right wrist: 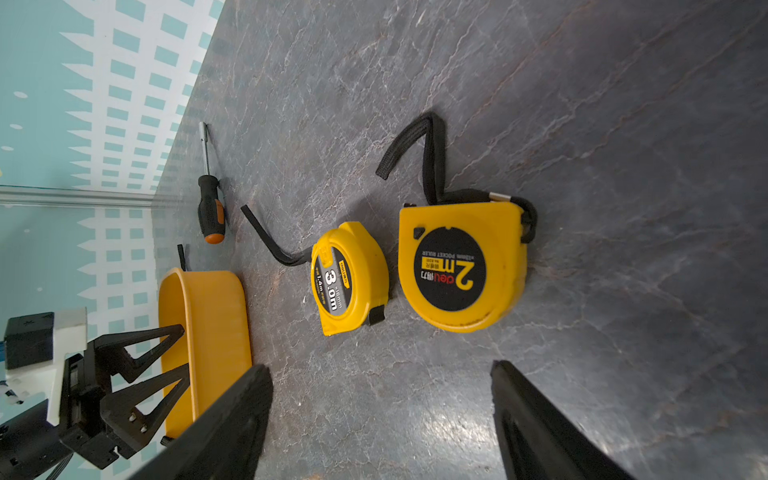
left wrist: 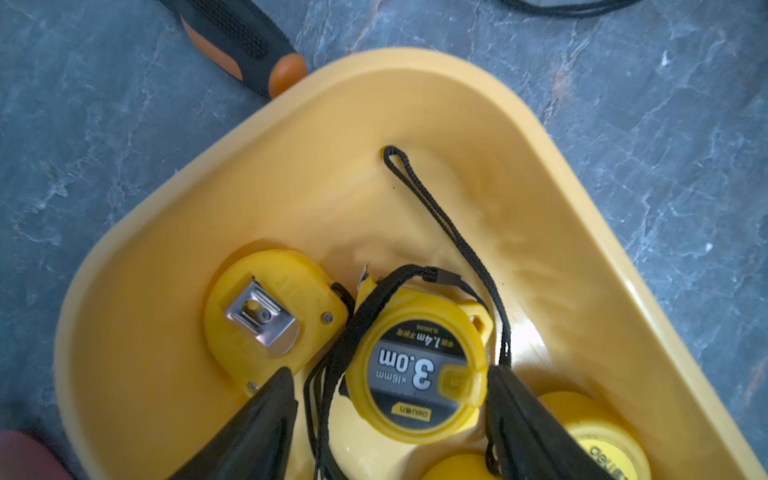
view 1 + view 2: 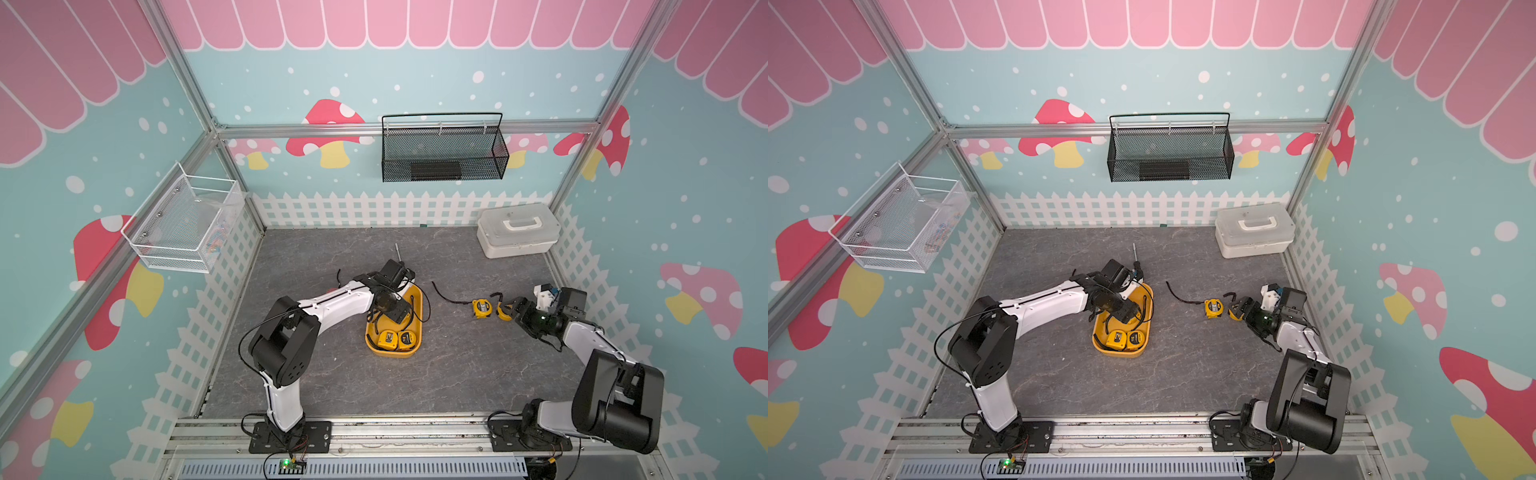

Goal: Take the tape measure out of the storage box
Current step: Pick up the tape measure from the storage box.

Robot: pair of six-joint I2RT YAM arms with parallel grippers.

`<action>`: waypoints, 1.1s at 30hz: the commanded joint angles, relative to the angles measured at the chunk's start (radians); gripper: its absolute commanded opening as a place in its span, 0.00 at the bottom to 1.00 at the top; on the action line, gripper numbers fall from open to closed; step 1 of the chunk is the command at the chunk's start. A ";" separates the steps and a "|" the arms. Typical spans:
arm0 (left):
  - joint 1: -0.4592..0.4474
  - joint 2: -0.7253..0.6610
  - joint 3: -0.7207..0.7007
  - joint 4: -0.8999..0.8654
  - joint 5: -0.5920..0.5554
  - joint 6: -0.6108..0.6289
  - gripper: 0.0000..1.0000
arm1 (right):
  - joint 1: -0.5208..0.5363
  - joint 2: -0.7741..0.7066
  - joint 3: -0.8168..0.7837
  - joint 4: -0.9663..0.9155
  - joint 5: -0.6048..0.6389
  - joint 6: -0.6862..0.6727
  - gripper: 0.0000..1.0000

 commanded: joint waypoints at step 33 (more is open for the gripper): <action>-0.023 0.134 0.089 -0.093 0.064 0.035 0.70 | 0.014 0.034 0.002 0.007 -0.018 -0.020 0.84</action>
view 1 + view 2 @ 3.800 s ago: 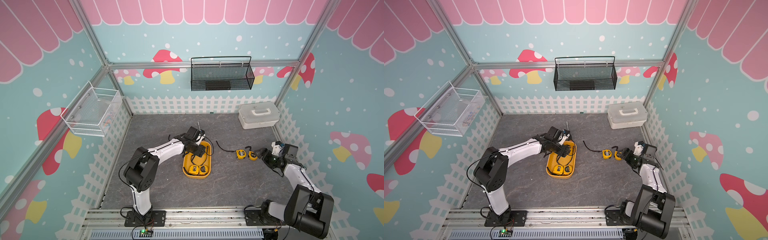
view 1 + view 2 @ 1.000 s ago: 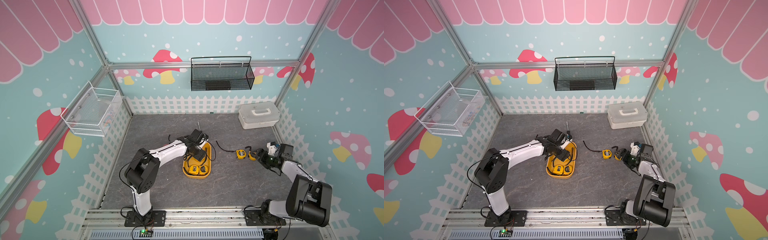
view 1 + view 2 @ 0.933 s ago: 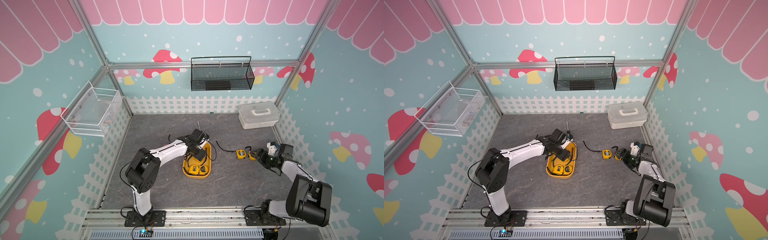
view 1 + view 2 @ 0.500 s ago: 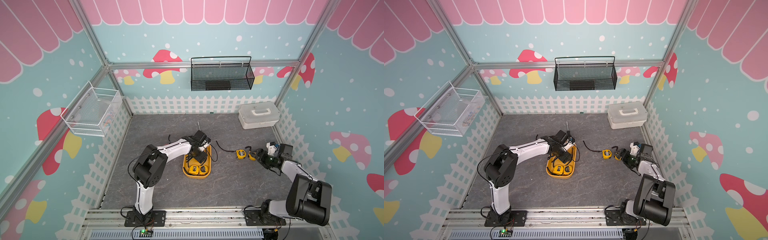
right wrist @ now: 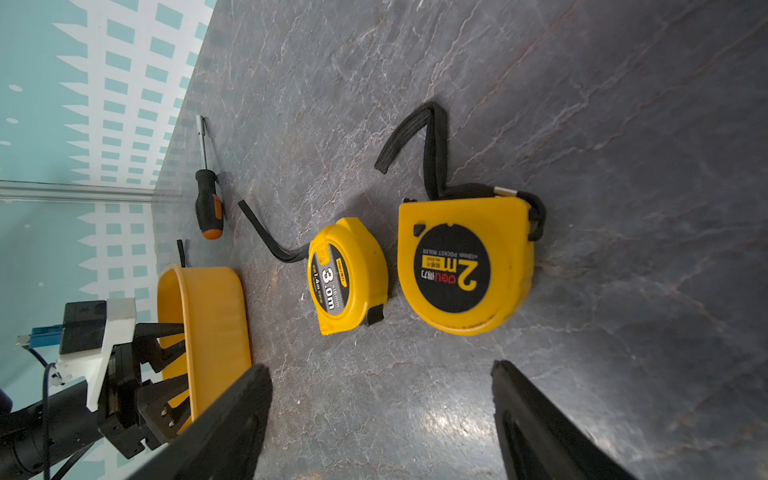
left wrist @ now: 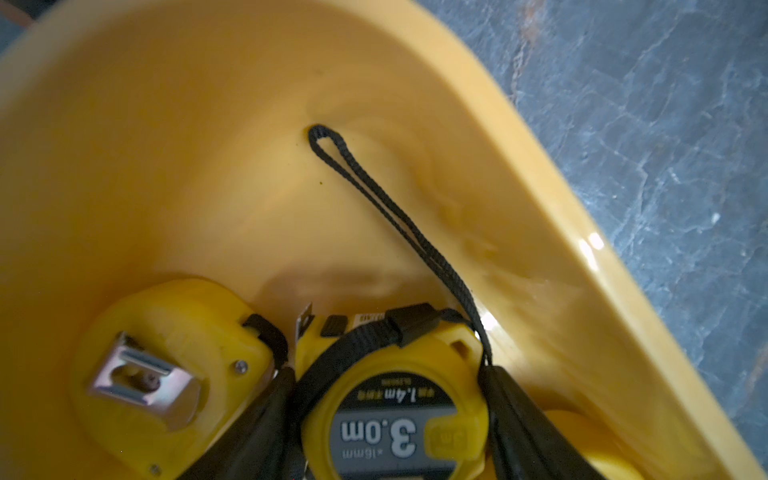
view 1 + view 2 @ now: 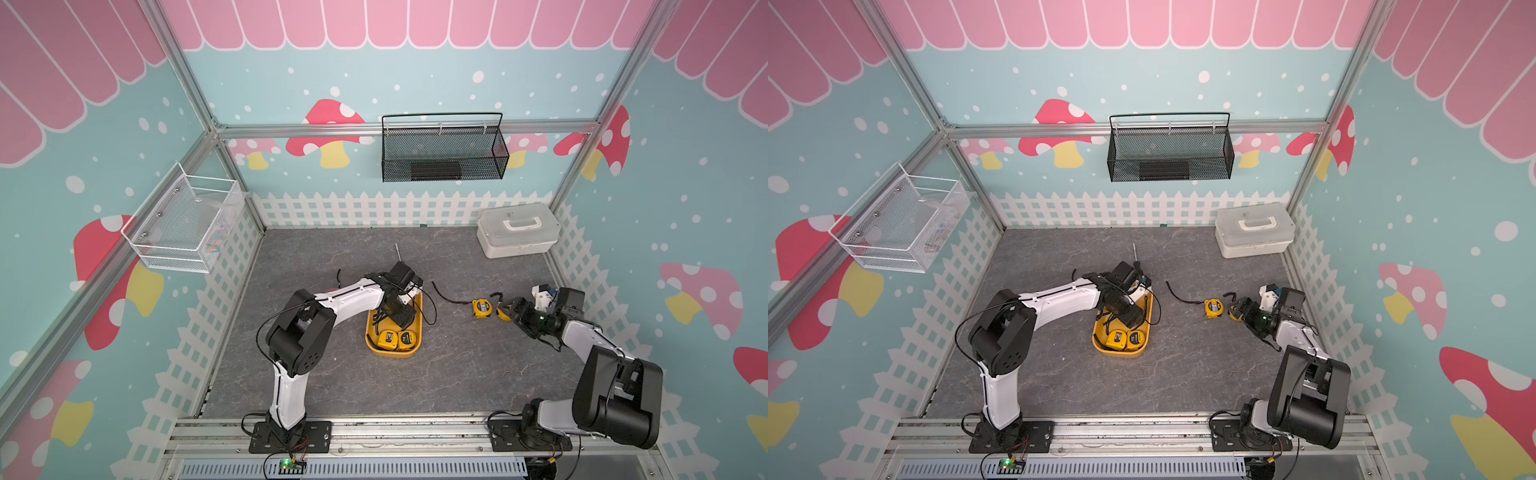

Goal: Take the tape measure out of the storage box
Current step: Pick up the tape measure from the storage box.

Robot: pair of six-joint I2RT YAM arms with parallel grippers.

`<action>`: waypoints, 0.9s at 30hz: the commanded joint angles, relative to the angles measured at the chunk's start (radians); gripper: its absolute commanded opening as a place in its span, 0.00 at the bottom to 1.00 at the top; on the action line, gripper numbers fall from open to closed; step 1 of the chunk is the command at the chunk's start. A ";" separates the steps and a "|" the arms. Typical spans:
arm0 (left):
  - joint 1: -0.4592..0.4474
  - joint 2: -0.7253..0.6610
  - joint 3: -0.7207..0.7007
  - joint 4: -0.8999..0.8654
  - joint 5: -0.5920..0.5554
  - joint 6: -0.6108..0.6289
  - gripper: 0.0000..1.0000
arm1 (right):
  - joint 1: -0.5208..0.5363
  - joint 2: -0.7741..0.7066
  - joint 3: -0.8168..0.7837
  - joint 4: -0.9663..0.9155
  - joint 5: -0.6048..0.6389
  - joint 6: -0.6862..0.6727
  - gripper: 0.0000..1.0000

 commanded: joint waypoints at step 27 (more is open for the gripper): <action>0.002 -0.168 -0.027 0.014 -0.048 -0.011 0.61 | 0.184 -0.025 0.128 -0.033 -0.061 -0.012 0.83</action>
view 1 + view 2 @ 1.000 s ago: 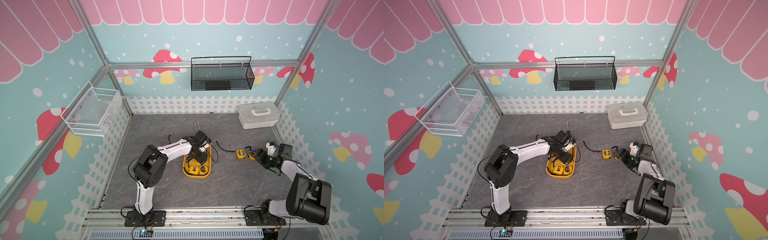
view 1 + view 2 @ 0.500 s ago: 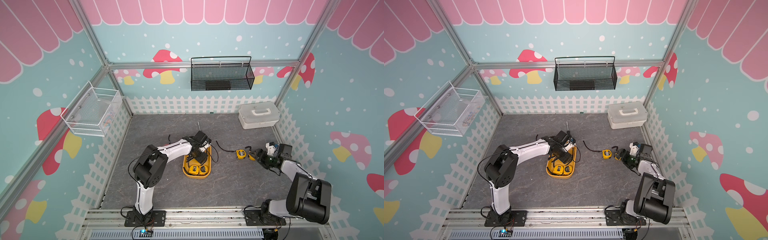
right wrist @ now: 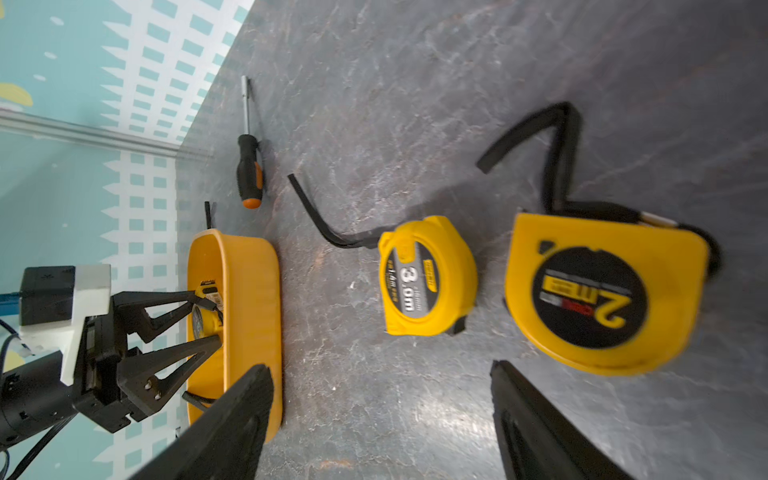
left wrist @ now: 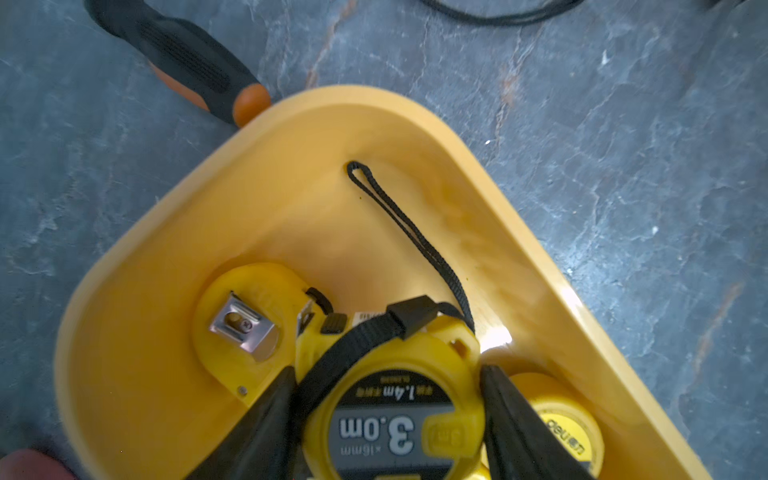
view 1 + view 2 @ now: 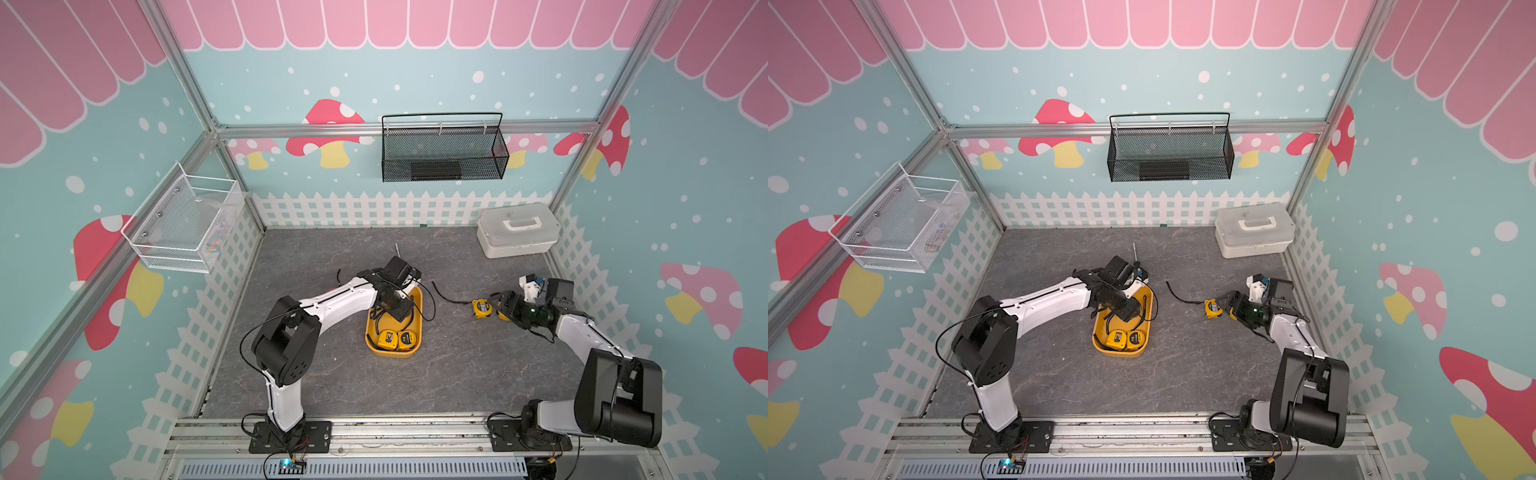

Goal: Take the tape measure out of the storage box
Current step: Pick up the tape measure from the storage box.

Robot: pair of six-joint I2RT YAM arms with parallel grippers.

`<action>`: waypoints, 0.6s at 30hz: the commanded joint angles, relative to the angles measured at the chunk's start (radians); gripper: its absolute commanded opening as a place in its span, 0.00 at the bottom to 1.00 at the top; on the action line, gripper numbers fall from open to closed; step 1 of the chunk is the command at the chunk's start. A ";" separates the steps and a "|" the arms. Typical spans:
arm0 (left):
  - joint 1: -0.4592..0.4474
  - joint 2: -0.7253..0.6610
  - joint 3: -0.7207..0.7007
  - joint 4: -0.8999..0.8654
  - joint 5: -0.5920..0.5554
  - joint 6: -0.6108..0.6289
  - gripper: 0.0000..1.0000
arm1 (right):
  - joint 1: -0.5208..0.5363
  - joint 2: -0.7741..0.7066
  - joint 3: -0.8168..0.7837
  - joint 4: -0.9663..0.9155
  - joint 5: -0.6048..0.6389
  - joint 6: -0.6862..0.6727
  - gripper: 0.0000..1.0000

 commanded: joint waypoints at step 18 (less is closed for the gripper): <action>0.043 -0.299 -0.222 0.285 0.191 -0.073 0.62 | 0.488 0.296 0.290 0.271 -0.198 0.137 0.74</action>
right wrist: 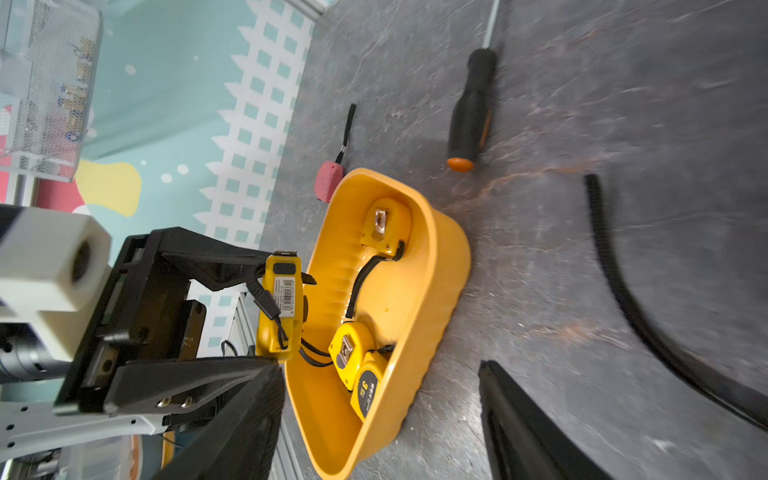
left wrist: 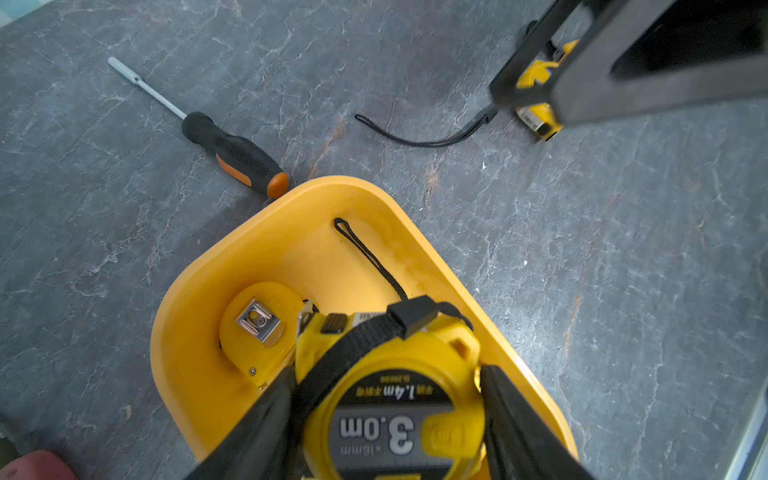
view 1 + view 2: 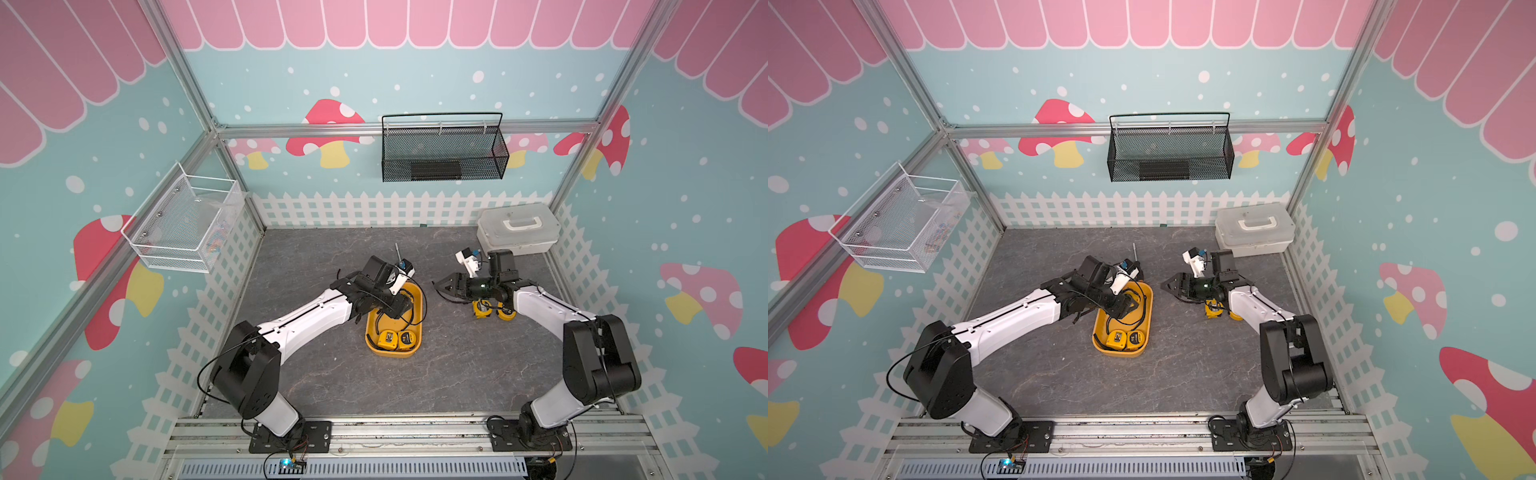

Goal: Take the tape measure out of the storage box
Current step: Pick up the tape measure from the storage box.

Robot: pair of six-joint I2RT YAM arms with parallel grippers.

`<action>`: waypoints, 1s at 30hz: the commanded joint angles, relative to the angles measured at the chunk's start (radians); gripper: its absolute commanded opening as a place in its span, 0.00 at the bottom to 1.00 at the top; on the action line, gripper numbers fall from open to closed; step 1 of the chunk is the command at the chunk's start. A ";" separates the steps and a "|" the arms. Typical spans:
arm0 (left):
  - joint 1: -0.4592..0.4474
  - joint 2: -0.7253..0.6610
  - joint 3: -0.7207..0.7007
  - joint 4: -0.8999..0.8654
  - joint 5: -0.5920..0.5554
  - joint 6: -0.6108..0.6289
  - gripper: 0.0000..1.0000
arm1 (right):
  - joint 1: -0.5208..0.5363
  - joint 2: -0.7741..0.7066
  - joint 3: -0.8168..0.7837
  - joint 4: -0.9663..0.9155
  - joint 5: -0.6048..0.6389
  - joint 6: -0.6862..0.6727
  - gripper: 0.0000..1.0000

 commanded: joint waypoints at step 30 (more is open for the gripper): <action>0.043 -0.010 -0.033 0.138 0.098 -0.040 0.62 | 0.206 0.238 0.167 0.186 -0.160 0.124 0.63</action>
